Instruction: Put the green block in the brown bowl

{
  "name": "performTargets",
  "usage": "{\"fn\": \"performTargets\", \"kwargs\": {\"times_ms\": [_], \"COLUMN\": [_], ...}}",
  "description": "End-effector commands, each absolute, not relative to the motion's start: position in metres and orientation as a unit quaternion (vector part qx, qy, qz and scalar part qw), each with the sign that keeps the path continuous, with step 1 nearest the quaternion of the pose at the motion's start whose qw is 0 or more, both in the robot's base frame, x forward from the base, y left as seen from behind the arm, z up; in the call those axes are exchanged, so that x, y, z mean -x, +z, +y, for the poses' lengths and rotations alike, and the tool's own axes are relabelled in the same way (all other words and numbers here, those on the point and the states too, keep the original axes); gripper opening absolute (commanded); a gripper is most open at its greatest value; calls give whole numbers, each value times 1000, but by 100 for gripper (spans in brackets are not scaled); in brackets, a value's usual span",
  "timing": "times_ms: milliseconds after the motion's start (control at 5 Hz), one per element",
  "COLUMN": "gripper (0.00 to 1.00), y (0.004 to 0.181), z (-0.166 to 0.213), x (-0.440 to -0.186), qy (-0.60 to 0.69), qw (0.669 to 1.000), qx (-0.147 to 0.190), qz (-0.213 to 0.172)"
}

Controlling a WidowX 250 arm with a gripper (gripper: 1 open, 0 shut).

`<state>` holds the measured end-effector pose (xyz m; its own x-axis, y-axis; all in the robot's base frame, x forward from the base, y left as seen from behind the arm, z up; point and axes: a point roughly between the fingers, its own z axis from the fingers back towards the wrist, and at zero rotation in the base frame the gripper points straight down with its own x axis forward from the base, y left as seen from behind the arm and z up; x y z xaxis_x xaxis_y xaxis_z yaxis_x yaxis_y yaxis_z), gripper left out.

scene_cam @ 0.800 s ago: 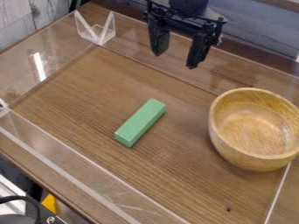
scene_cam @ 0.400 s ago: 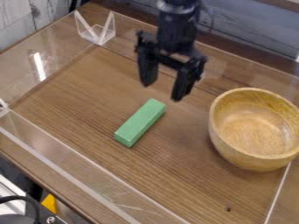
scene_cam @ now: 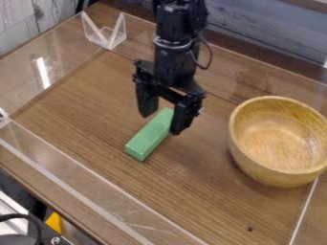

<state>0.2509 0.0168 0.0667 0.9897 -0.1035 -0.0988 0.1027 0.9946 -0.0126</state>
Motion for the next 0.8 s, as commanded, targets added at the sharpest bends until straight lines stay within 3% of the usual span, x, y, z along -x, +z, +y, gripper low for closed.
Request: {"fn": "performTargets", "kwargs": {"times_ms": [0,400,600], "gripper": [100,100,100], "y": [79,77,61], "z": [21,19,31], "x": [-252,-253,-256], "qy": [-54,-72,-67], "qw": [998,997,998], "qx": [-3,-5,-6], "qz": [15,4,-1]}}
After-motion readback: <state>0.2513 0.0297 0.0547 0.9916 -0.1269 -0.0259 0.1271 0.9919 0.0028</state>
